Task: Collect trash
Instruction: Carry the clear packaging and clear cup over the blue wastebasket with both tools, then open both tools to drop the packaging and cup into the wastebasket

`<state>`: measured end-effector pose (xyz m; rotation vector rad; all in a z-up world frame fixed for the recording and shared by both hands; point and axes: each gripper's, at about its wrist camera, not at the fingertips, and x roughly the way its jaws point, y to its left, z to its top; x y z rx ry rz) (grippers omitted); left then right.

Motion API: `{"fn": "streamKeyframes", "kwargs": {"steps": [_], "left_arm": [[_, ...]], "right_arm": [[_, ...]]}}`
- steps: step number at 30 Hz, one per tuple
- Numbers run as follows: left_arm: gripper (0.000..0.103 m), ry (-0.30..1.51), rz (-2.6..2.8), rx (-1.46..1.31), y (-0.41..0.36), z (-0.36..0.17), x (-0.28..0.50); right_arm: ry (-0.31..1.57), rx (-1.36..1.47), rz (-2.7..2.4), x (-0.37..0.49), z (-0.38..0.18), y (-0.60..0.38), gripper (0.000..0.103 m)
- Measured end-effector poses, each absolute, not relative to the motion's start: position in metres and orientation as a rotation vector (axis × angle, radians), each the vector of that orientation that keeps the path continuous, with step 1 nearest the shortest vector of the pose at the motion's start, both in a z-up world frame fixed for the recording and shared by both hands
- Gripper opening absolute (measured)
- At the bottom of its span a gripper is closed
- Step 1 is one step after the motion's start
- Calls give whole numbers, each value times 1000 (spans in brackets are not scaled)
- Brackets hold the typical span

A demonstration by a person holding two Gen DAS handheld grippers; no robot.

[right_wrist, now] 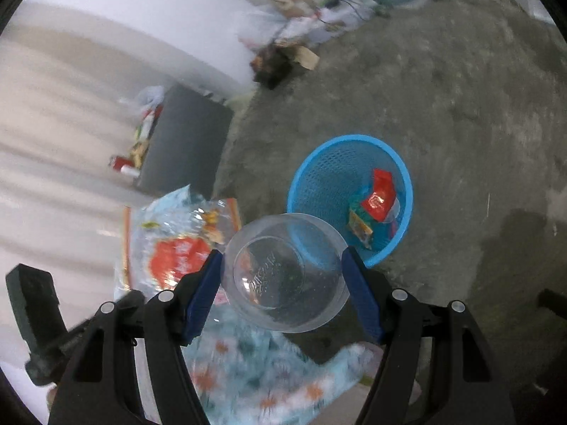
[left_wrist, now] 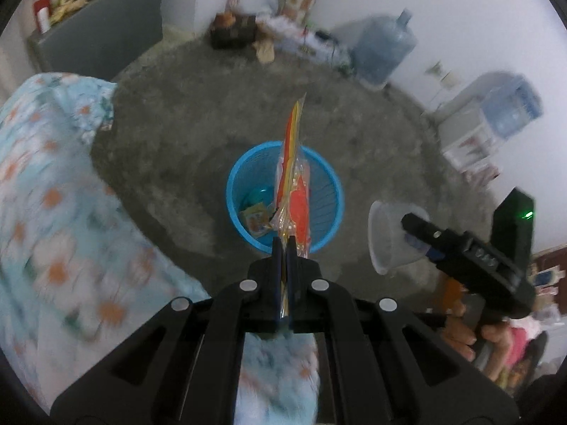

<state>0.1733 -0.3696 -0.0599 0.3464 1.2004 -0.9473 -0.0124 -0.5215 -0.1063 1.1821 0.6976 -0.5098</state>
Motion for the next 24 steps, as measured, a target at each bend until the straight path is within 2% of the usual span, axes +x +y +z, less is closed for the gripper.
{"fn": "streamKeyframes", "kwargs": {"steps": [6, 8, 10, 16, 20, 24], "left_arm": [[1, 1251, -878, 410, -436, -119, 206], [11, 1256, -874, 386, -451, -132, 219], [43, 1299, -867, 362, -460, -147, 228], [46, 1300, -883, 342, -458, -147, 228], [48, 1257, -913, 318, -452, -115, 224], [55, 1179, -954, 298, -435, -65, 211]], "right_arm": [[725, 1271, -566, 23, -163, -569, 68], [741, 1302, -575, 31, -184, -582, 69], [737, 1347, -605, 32, -204, -592, 80], [748, 1395, -629, 18, -229, -595, 80], [740, 1351, -622, 4, -217, -583, 80], [718, 1289, -592, -13, -187, -560, 80]]}}
